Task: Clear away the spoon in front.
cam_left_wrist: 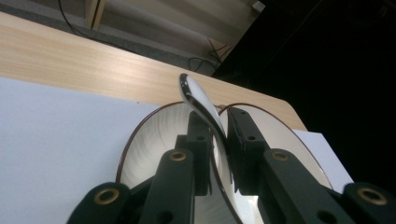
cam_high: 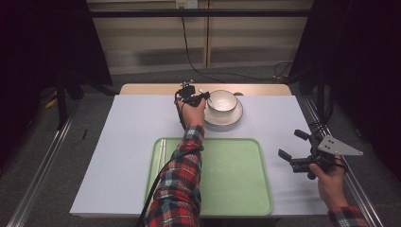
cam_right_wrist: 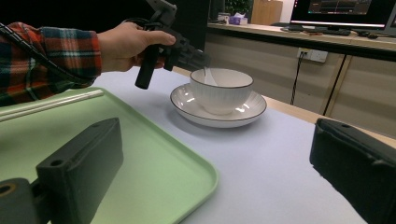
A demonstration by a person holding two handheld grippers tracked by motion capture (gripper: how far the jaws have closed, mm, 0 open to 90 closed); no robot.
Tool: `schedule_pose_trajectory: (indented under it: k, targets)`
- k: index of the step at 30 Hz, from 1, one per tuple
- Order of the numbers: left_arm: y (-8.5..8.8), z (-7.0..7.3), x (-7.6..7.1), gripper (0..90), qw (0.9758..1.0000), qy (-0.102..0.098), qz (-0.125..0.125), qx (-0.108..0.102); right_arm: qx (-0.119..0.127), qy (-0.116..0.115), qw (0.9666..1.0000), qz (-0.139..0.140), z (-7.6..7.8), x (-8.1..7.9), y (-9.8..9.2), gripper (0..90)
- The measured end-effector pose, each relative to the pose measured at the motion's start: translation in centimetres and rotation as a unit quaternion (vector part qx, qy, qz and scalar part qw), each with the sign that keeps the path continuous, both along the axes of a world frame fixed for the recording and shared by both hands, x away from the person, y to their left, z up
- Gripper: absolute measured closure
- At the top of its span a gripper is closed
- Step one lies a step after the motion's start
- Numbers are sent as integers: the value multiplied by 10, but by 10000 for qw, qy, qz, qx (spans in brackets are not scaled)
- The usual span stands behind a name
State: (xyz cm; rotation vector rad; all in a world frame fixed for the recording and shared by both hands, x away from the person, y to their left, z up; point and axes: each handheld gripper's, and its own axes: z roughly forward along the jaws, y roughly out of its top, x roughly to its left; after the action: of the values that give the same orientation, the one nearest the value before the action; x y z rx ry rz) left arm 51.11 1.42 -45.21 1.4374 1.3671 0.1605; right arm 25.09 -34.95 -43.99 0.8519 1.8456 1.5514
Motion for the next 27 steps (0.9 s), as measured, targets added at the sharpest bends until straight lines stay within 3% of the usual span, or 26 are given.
schedule_pose_trajectory:
  k: [5,10,16,27]
  targets:
    - [1,4,0,844,9998,-116,40,-142,20,38,10000,-25,0,0,1,20]
    - [4,7,0,856,9997,-198,44,-94,25,24,10000,-18,0,-1,1,20]
    - [5,9,-1,857,9992,-239,49,-309,23,-7,10000,-17,0,0,1,20]
    - [16,32,-6,858,9980,-399,7,-487,30,-29,10000,21,1,-1,1,19]
